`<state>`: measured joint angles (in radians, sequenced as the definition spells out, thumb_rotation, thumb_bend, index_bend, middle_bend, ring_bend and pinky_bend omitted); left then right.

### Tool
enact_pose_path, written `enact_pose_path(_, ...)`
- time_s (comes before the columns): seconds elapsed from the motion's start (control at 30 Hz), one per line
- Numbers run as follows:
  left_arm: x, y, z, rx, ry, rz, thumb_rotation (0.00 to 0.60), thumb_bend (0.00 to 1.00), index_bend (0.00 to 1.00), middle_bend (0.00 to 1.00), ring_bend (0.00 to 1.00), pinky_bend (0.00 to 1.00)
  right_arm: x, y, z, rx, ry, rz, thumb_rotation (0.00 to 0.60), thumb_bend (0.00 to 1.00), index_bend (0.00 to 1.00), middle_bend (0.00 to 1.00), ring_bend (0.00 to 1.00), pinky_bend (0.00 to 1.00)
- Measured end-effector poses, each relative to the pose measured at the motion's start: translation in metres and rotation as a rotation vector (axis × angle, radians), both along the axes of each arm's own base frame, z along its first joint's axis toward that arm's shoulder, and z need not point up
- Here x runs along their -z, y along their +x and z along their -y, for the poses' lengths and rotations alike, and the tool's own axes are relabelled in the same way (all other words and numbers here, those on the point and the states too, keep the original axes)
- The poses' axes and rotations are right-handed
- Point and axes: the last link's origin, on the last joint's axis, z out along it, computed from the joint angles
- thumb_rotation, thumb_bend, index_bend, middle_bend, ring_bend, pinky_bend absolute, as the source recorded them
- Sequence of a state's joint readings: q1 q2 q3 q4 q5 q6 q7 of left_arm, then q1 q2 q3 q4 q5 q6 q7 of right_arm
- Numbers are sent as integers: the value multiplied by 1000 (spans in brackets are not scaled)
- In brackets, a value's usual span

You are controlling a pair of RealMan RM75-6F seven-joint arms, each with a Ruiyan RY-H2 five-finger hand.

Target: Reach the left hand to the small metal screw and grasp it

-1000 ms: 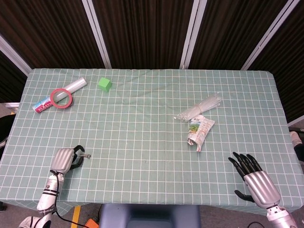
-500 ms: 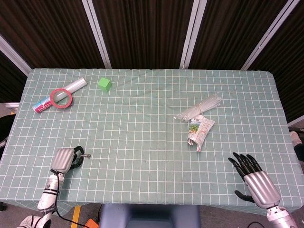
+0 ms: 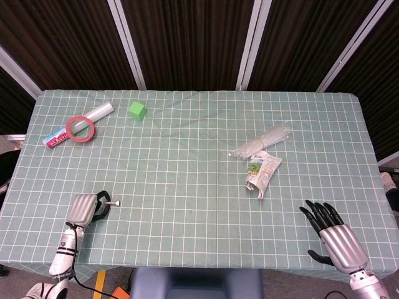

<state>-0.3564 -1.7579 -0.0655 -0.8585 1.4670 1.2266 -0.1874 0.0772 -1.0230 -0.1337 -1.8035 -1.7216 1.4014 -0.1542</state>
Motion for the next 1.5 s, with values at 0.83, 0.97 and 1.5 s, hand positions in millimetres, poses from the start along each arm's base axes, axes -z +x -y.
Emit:
enact_pose_path(0.83,-5,34,10,91,-37,-30,600,422,511,1000,1000,1000,0,-1,0,5,13,2,600,264,0,0,0,0)
enact_pose_path(0.97,-3,37,9,97,-50,-44,600,421,484,1000,1000,1000,-1,-1,0,8,14,3,600,264,0,0,0,0)
enact_pose_path(1.5,-5,43,13,123,-51,-29,600,420,356,1000,1000,1000,-1,0,0,12,9,2,600,264,0,0,0,0)
